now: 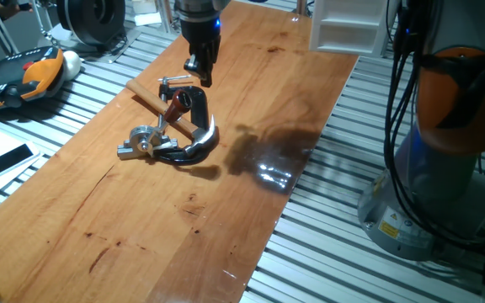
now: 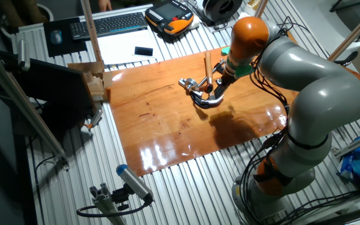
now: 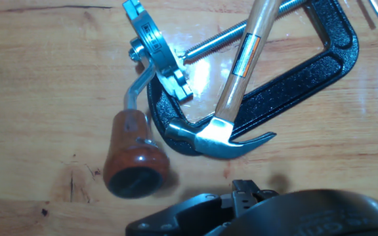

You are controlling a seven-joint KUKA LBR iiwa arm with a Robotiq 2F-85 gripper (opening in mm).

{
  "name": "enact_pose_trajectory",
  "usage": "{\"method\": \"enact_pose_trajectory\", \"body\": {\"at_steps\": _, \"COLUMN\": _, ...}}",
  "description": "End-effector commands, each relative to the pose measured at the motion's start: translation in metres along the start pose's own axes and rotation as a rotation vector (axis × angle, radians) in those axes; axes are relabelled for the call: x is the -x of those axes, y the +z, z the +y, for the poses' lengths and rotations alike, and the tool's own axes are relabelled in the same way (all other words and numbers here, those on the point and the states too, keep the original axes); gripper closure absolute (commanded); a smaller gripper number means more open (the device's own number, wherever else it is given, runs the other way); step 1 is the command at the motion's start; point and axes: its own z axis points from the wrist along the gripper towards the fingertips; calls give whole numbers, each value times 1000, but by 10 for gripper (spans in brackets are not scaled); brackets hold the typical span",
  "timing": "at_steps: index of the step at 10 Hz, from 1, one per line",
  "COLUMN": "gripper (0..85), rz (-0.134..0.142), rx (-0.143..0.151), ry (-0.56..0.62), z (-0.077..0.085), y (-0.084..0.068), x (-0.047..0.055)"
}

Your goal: Push down the lever

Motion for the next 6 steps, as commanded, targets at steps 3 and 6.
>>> {"method": "enact_pose_trajectory", "body": {"at_steps": 3, "gripper": 850, "rz": 5, "rx": 13, "ry": 30, "z": 9, "y": -3, "x": -4}}
{"method": "enact_pose_trajectory", "body": {"at_steps": 6, "gripper": 850, "rz": -14, "rx": 1, "ry": 61, "z": 26, "y": 6, "x": -12}}
